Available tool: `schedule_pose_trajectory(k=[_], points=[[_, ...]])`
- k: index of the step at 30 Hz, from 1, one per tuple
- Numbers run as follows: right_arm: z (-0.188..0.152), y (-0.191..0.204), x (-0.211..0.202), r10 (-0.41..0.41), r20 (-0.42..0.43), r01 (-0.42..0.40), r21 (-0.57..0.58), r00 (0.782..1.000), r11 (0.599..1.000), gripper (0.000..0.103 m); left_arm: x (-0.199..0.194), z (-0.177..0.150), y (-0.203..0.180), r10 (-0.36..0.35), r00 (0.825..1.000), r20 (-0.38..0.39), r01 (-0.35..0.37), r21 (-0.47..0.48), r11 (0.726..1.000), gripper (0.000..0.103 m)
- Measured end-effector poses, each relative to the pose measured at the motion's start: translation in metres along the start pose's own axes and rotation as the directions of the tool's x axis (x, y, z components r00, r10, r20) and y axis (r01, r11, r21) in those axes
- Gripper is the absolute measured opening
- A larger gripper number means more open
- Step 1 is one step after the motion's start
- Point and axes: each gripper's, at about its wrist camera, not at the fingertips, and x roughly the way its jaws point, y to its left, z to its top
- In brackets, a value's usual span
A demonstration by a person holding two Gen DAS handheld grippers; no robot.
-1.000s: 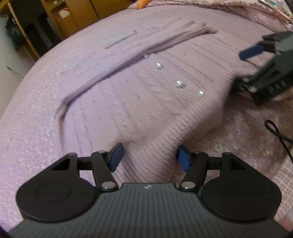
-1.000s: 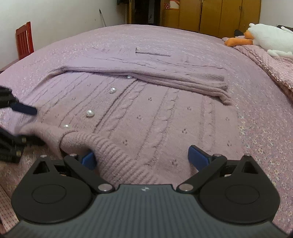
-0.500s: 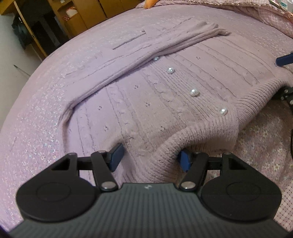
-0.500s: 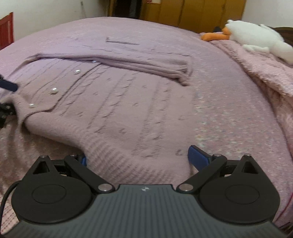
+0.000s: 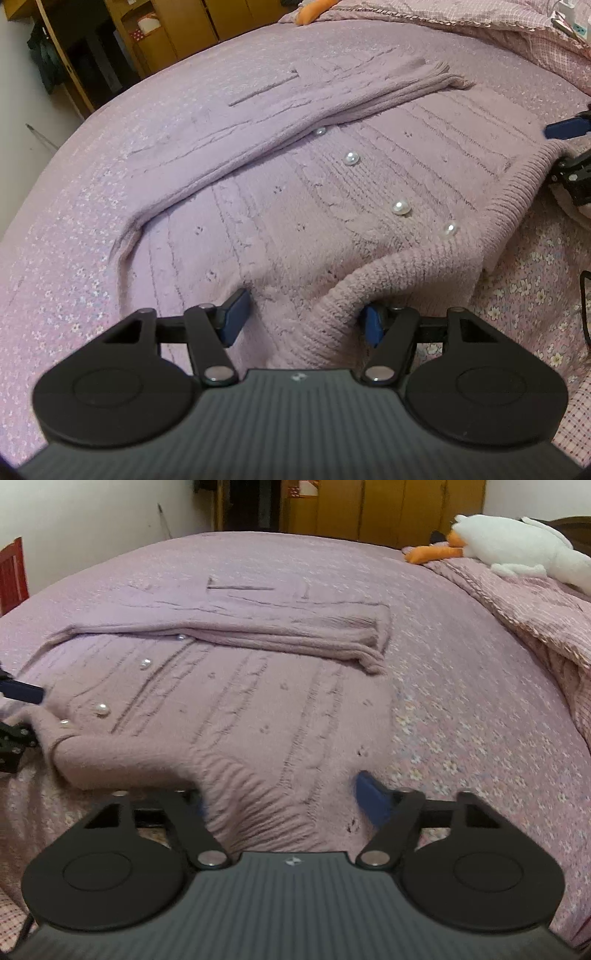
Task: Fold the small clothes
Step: 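Lift the hem with both tools and fold it toward the collar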
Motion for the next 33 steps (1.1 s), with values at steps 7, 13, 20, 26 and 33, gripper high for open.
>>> schedule_pose_trajectory(k=[7, 13, 20, 26, 33], points=[[0.008, 0.008, -0.001, 0.013, -0.007, -0.013, 0.002, 1.0, 1.0, 0.036, -0.004, 0.007, 0.004, -0.068, 0.997, 0.023, 0.069, -0.036, 0.997, 0.018], [0.016, 0.008, -0.008, 0.013, 0.019, -0.014, 0.05, 1.0, 0.999, 0.022, -0.015, 0.012, 0.014, -0.096, 0.992, 0.087, 0.104, -0.09, 0.99, 0.014], [0.034, 0.002, -0.014, 0.01, 0.076, -0.023, 0.167, 0.997, 0.986, 0.019, -0.022, 0.026, 0.02, -0.08, 0.984, 0.161, 0.101, -0.129, 0.986, 0.014], [0.055, 0.0, -0.012, 0.008, 0.105, -0.029, 0.196, 0.994, 0.98, 0.019, -0.026, 0.041, 0.032, -0.067, 0.974, 0.217, 0.106, -0.177, 0.978, 0.013], [0.083, -0.002, -0.009, 0.001, 0.155, -0.031, 0.192, 0.988, 0.981, 0.018, -0.02, 0.062, 0.041, -0.023, 0.971, 0.238, 0.073, -0.204, 0.976, 0.013]])
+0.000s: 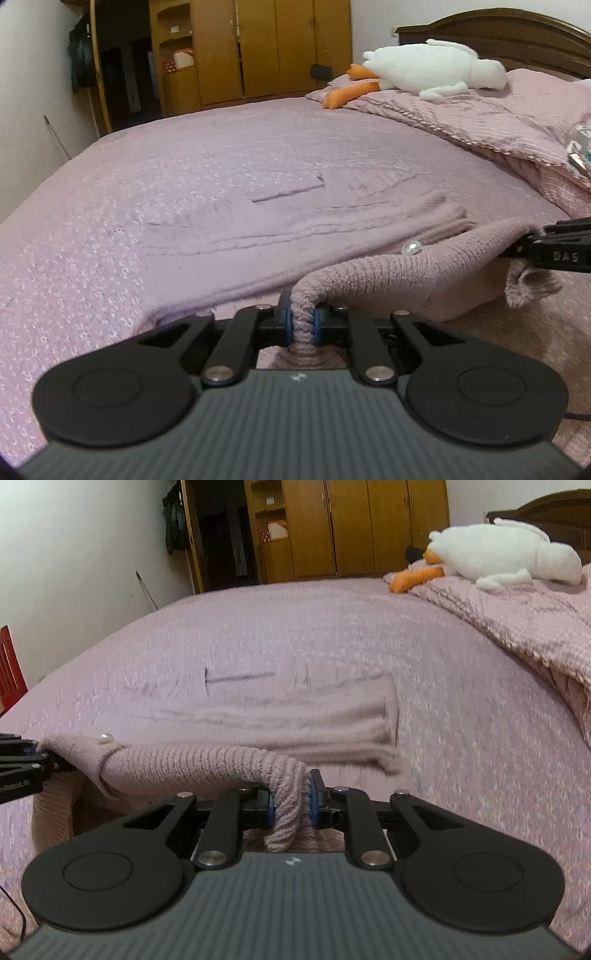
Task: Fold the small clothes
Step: 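Lift the hem with both tools and fold it toward the collar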
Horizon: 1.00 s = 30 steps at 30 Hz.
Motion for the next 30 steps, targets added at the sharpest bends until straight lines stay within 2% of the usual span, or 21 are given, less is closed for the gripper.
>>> schedule_pose_trajectory(k=[5, 9, 15, 20, 23, 26, 27, 28, 30], points=[[0.023, -0.004, 0.006, 0.002, 0.037, -0.004, 0.043, 0.999, 0.999, 0.018, 0.0, 0.018, 0.002, 0.013, 0.999, 0.046, -0.013, -0.005, 1.0, 0.013], [0.044, -0.003, 0.013, -0.009, 0.075, 0.007, 0.027, 0.997, 1.0, 0.018, -0.003, 0.037, 0.005, 0.017, 0.995, 0.1, -0.018, 0.018, 1.0, 0.013], [0.072, -0.008, 0.057, -0.038, 0.062, 0.036, 0.029, 0.997, 0.999, 0.018, 0.027, 0.067, 0.017, 0.024, 0.993, 0.117, -0.024, -0.002, 1.0, 0.013], [0.081, -0.004, 0.11, -0.078, 0.014, 0.079, -0.023, 0.997, 0.997, 0.018, 0.075, 0.077, 0.029, 0.038, 0.996, 0.083, -0.038, 0.002, 0.999, 0.013], [0.074, -0.002, 0.147, -0.111, -0.036, 0.108, -0.067, 0.993, 0.992, 0.018, 0.111, 0.076, 0.038, 0.045, 0.999, 0.024, -0.044, -0.019, 0.999, 0.013], [0.065, -0.005, 0.178, -0.13, -0.103, 0.124, -0.057, 0.986, 0.991, 0.02, 0.144, 0.066, 0.043, 0.072, 0.996, -0.046, -0.073, -0.035, 0.997, 0.014], [0.061, -0.005, 0.185, -0.128, -0.11, 0.122, -0.061, 0.986, 0.991, 0.021, 0.156, 0.062, 0.043, 0.075, 0.995, -0.07, -0.077, -0.038, 0.996, 0.015], [0.058, -0.005, 0.189, -0.12, -0.105, 0.113, -0.069, 0.987, 0.991, 0.03, 0.165, 0.059, 0.043, 0.077, 0.993, -0.09, -0.081, -0.042, 0.996, 0.015], [0.055, -0.002, 0.193, -0.122, -0.092, 0.113, -0.097, 0.988, 0.989, 0.035, 0.177, 0.053, 0.045, 0.075, 0.992, -0.105, -0.082, -0.061, 0.995, 0.016]])
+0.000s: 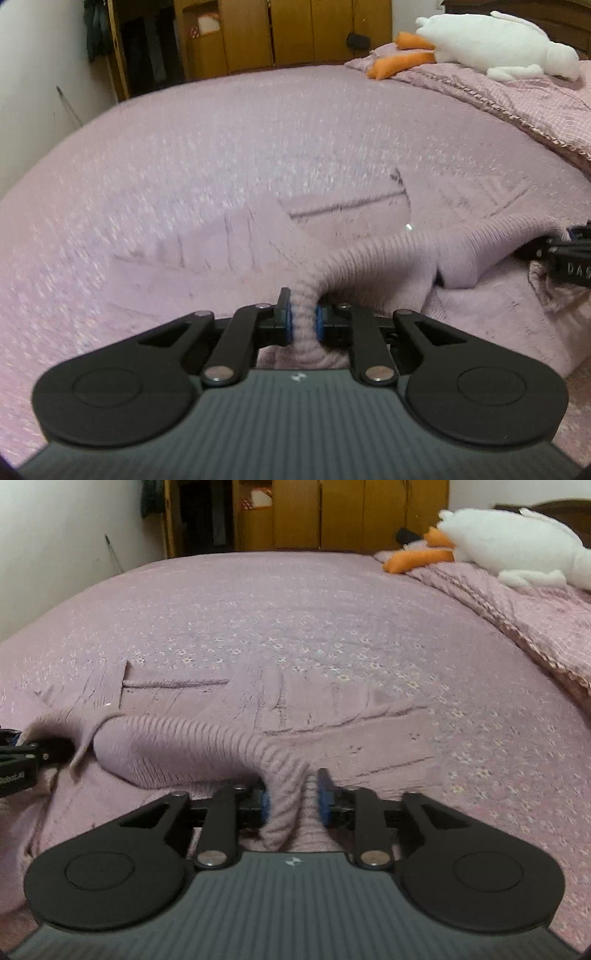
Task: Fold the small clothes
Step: 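Lift the hem with both tools and fold it toward the collar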
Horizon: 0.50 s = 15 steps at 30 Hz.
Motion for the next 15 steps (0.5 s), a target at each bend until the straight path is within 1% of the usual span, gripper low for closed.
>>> schedule_pose_trajectory(k=[6, 7, 8, 9, 10, 11, 13, 15], points=[[0.003, -0.008, 0.002, 0.029, -0.002, -0.029, 0.042, 1.0, 0.999, 0.039, 0.003, -0.003, -0.003, 0.006, 1.0, 0.007, -0.006, -0.005, 1.0, 0.017], [0.003, -0.01, 0.0, 0.037, -0.003, -0.037, 0.052, 0.999, 0.998, 0.043, 0.001, -0.004, -0.001, 0.003, 1.0, 0.008, -0.003, -0.004, 1.0, 0.02], [0.004, -0.012, -0.002, 0.049, -0.004, -0.048, 0.065, 0.999, 0.997, 0.049, -0.002, -0.006, -0.001, 0.004, 1.0, 0.007, -0.004, -0.002, 1.0, 0.026], [0.003, -0.011, -0.008, 0.058, -0.004, -0.058, 0.073, 0.998, 0.996, 0.053, -0.004, -0.005, 0.001, 0.006, 1.0, 0.005, -0.006, -0.002, 1.0, 0.03], [0.003, -0.012, -0.012, 0.071, -0.005, -0.071, 0.078, 0.997, 0.994, 0.06, -0.006, -0.004, 0.002, 0.008, 1.0, 0.003, -0.008, -0.009, 1.0, 0.037], [0.003, -0.014, -0.017, 0.082, -0.003, -0.082, 0.078, 0.997, 0.994, 0.066, -0.011, -0.004, 0.005, 0.009, 1.0, 0.002, -0.009, -0.022, 1.0, 0.041], [0.002, -0.015, -0.029, 0.087, 0.008, -0.088, 0.076, 0.996, 0.993, 0.071, -0.018, -0.003, 0.01, -0.003, 1.0, 0.002, 0.003, -0.042, 0.999, 0.042], [0.0, -0.016, -0.041, 0.084, 0.022, -0.085, 0.065, 0.996, 0.994, 0.072, -0.028, -0.002, 0.013, -0.016, 1.0, 0.006, 0.016, -0.04, 0.999, 0.043]])
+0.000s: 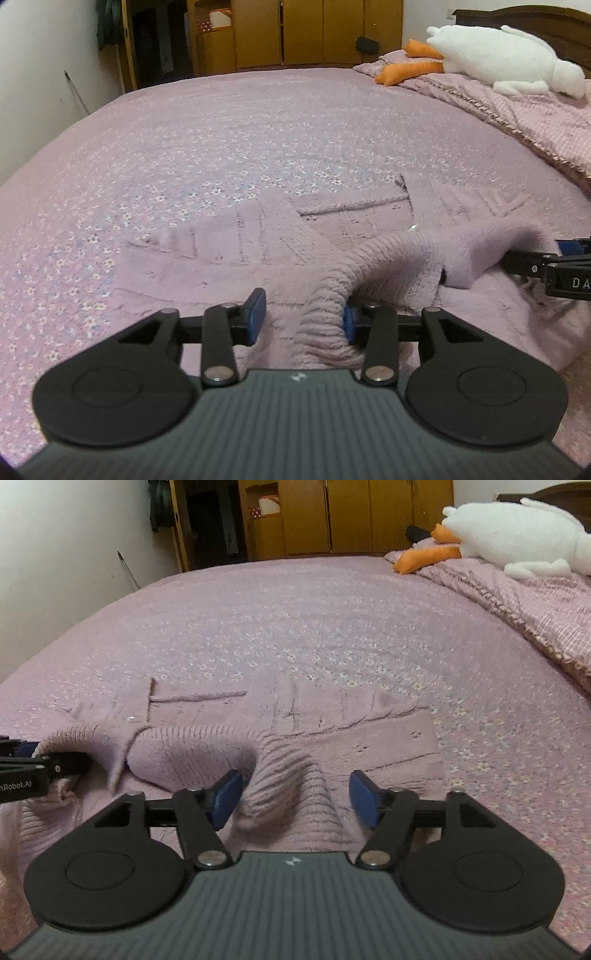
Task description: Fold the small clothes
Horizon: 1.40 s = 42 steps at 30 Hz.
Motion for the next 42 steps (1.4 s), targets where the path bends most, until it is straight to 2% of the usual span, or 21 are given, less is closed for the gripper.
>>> schedule_pose_trajectory(k=[7, 16, 21, 27, 29, 32, 34, 36, 38, 40, 42], points=[[-0.01, -0.007, -0.043, -0.011, 0.043, 0.013, -0.034, 0.999, 0.999, 0.073, -0.041, 0.003, -0.002, -0.004, 0.998, 0.064, 0.001, 0.06, 0.998, 0.045], [-0.034, -0.01, -0.085, -0.014, 0.057, 0.021, -0.123, 0.998, 0.992, 0.077, -0.09, -0.02, 0.01, -0.012, 0.995, 0.094, 0.008, 0.05, 0.999, 0.045], [-0.044, 0.0, -0.088, -0.005, 0.045, 0.014, -0.208, 0.999, 0.978, 0.078, -0.104, -0.039, 0.024, -0.015, 0.998, 0.063, 0.014, 0.017, 1.0, 0.045], [-0.053, 0.014, -0.082, -0.023, 0.035, 0.031, -0.255, 0.999, 0.966, 0.078, -0.12, -0.059, 0.015, -0.018, 0.998, 0.066, 0.016, 0.03, 0.999, 0.045], [-0.055, 0.016, -0.08, -0.022, 0.035, 0.03, -0.253, 0.999, 0.967, 0.078, -0.122, -0.065, 0.006, -0.036, 0.997, 0.068, 0.032, 0.052, 0.998, 0.046], [-0.056, 0.015, -0.08, -0.02, 0.031, 0.027, -0.251, 0.999, 0.968, 0.079, -0.117, -0.077, -0.011, -0.114, 0.992, 0.052, 0.106, 0.13, 0.986, 0.052], [-0.057, 0.015, -0.08, -0.018, 0.029, 0.024, -0.255, 0.999, 0.967, 0.079, -0.109, -0.087, -0.026, -0.117, 0.993, 0.027, 0.109, 0.2, 0.974, 0.052], [-0.058, 0.015, -0.079, -0.023, 0.024, 0.028, -0.274, 0.999, 0.961, 0.08, -0.101, -0.097, -0.041, -0.084, 0.996, 0.029, 0.073, 0.273, 0.959, 0.052], [-0.056, 0.015, -0.076, -0.032, 0.024, 0.037, -0.299, 0.999, 0.953, 0.08, -0.09, -0.105, -0.054, 0.006, 0.998, 0.058, -0.025, 0.338, 0.941, 0.054], [-0.054, 0.016, -0.073, -0.04, 0.028, 0.047, -0.325, 0.999, 0.945, 0.08, -0.077, -0.112, -0.064, 0.114, 0.989, 0.09, -0.141, 0.388, 0.911, 0.054], [-0.052, 0.016, -0.069, -0.05, 0.034, 0.059, -0.349, 0.998, 0.935, 0.08, -0.072, -0.115, -0.067, 0.146, 0.981, 0.132, -0.187, 0.401, 0.897, 0.054]])
